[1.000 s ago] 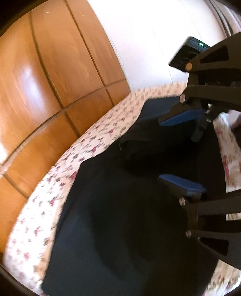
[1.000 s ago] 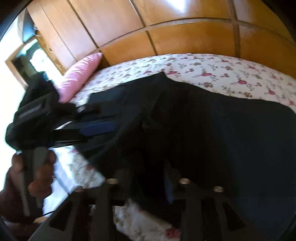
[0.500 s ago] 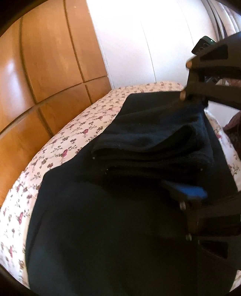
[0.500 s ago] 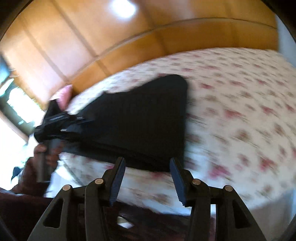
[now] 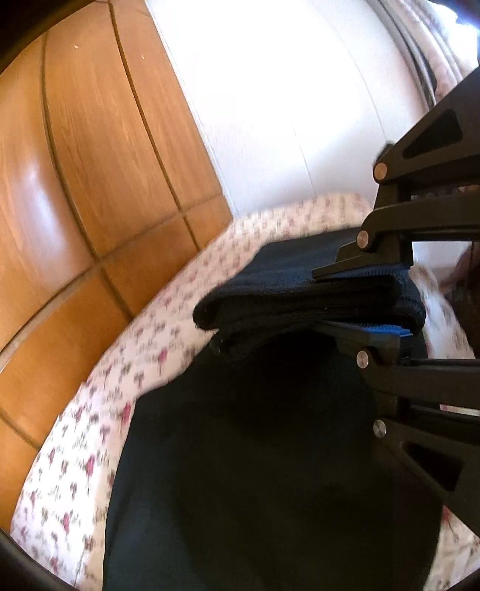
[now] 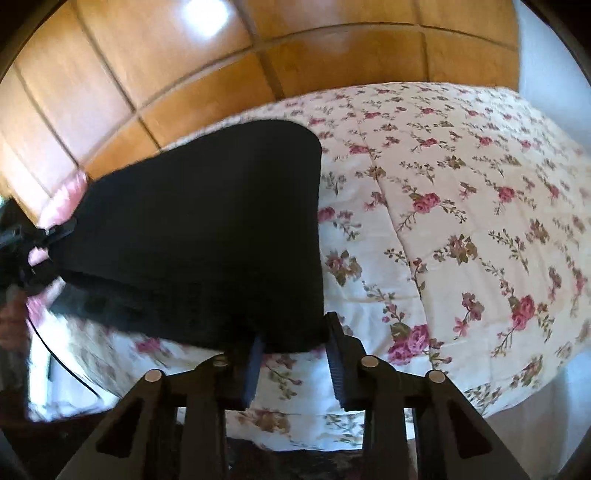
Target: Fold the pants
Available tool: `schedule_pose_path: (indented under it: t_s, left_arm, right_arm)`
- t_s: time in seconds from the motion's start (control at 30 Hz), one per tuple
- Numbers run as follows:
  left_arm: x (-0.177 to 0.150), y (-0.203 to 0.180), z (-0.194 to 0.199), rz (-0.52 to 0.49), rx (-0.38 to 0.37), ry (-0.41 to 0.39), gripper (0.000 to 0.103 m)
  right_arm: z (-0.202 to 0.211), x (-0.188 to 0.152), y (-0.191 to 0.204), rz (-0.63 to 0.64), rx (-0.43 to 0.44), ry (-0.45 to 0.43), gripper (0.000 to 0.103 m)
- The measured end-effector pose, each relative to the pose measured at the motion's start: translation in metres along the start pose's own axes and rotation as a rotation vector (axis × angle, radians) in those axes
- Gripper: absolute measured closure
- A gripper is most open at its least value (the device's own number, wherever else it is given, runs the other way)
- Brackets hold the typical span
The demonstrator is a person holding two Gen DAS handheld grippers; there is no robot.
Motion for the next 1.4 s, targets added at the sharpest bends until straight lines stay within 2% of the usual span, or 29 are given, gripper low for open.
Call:
schedule_pose_path:
  t_s: [0.13,0.17,0.23,0.3,0.37,0.43,0.53,0.77,0.8,0.83,0.93,1.0,1.07,1.1,1.17,1.33,1.4]
  left_arm:
    - [-0.014,0.037,-0.018,0.029,0.190,0.077,0.085]
    - [-0.016,0.041,-0.018,0.032,0.176,0.065,0.085]
    - [-0.015,0.040,-0.014,0.028,0.165,0.053,0.085]
    - [-0.014,0.038,-0.014,-0.002,0.177,0.046,0.085]
    - [-0.017,0.032,-0.014,-0.049,0.197,0.037,0.085]
    - [-0.018,0.027,-0.015,-0.078,0.208,0.028,0.085]
    - [-0.019,0.023,-0.014,-0.109,0.218,0.015,0.085]
    - [-0.026,0.014,-0.010,-0.227,0.253,-0.032,0.085]
    - [-0.027,0.010,-0.009,-0.244,0.253,-0.046,0.085]
    - [-0.028,0.006,-0.006,-0.272,0.259,-0.069,0.085]
    - [-0.035,-0.003,0.013,-0.345,0.265,-0.140,0.085]
    - [-0.039,-0.009,0.017,-0.397,0.285,-0.179,0.085]
    - [-0.040,-0.001,0.009,-0.401,0.340,-0.148,0.085]
    - [-0.040,0.006,0.002,-0.383,0.364,-0.115,0.085]
    - [-0.042,0.017,-0.008,-0.351,0.401,-0.082,0.085]
    - [-0.040,0.016,0.000,-0.294,0.387,-0.079,0.083]
    - [-0.041,0.012,0.000,-0.296,0.400,-0.092,0.081]
  right_arm:
    - [-0.003,-0.006,-0.004,0.015,0.030,0.064,0.071]
    - [0.001,-0.004,-0.007,0.019,0.043,0.076,0.069]
    - [0.012,0.000,-0.016,0.013,0.077,0.082,0.053]
    - [0.026,0.010,-0.029,-0.040,0.136,0.052,0.040]
    - [0.032,0.024,-0.040,-0.107,0.196,0.007,0.032]
    - [0.031,0.039,-0.046,-0.176,0.236,-0.029,0.031]
    - [0.007,0.065,-0.047,-0.241,0.287,-0.039,0.031]
    - [-0.069,0.120,-0.039,-0.325,0.286,0.029,0.031]
    - [-0.077,0.126,-0.037,-0.330,0.298,0.038,0.032]
    - [-0.080,0.129,-0.035,-0.329,0.312,0.045,0.042]
    - [-0.078,0.134,-0.024,-0.256,0.262,0.021,0.057]
    - [-0.070,0.132,-0.011,-0.159,0.208,-0.030,0.059]
    - [-0.075,0.127,-0.006,-0.084,0.103,-0.031,0.060]
    - [-0.079,0.124,-0.005,-0.060,0.060,-0.033,0.060]
    - [-0.085,0.122,-0.004,-0.062,0.046,-0.044,0.057]
    - [-0.081,0.125,-0.008,-0.061,0.007,-0.037,0.041]
    - [-0.069,0.127,-0.004,-0.054,-0.031,-0.055,0.039]
Point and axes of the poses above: each gripper's, at about its wrist camera, not at the fingertips, and z roughly against the way its jaws point, y to its left, x to its top, the point moved 2 cm from there along -z, roughly the way its jaws point, and after that the axes turned 1 degree about -y, right-handed, at the moved point
